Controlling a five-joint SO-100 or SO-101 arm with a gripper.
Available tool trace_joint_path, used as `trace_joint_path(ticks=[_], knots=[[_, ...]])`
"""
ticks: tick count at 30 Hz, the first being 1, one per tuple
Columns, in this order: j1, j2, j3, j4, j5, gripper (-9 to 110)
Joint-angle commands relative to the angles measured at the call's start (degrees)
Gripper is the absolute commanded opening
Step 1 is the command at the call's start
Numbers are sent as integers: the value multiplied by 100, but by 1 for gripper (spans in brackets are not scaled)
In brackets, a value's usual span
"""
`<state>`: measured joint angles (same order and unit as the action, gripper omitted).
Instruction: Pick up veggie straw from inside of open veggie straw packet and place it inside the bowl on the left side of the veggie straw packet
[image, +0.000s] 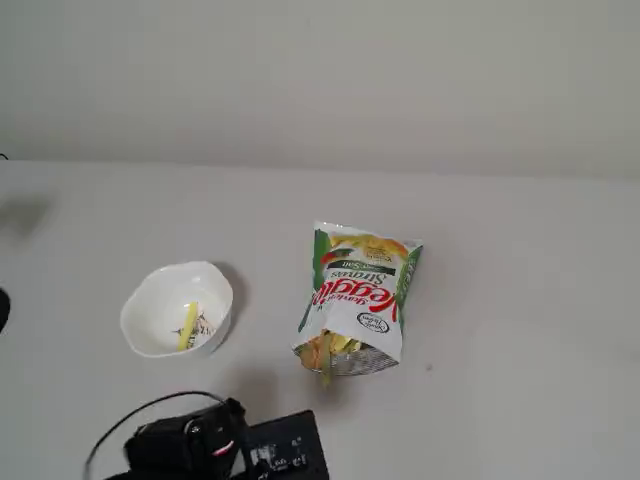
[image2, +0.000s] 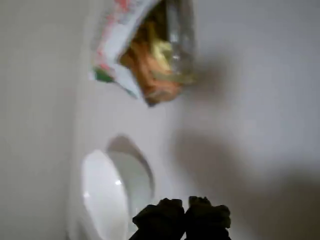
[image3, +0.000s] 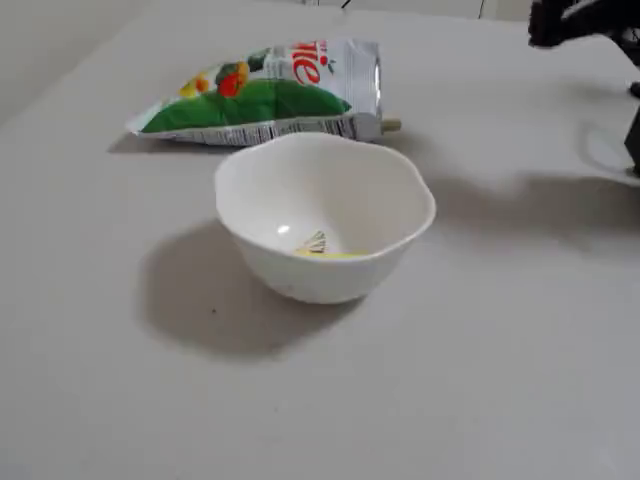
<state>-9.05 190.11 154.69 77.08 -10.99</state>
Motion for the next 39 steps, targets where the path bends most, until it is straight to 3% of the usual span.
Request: trace_joint_path(ticks=[1,11,39], knots=[[-62,35,580,-299,35,0],[-105,44,1758,-703,237,0],[18,35,1758,-703,387,0]])
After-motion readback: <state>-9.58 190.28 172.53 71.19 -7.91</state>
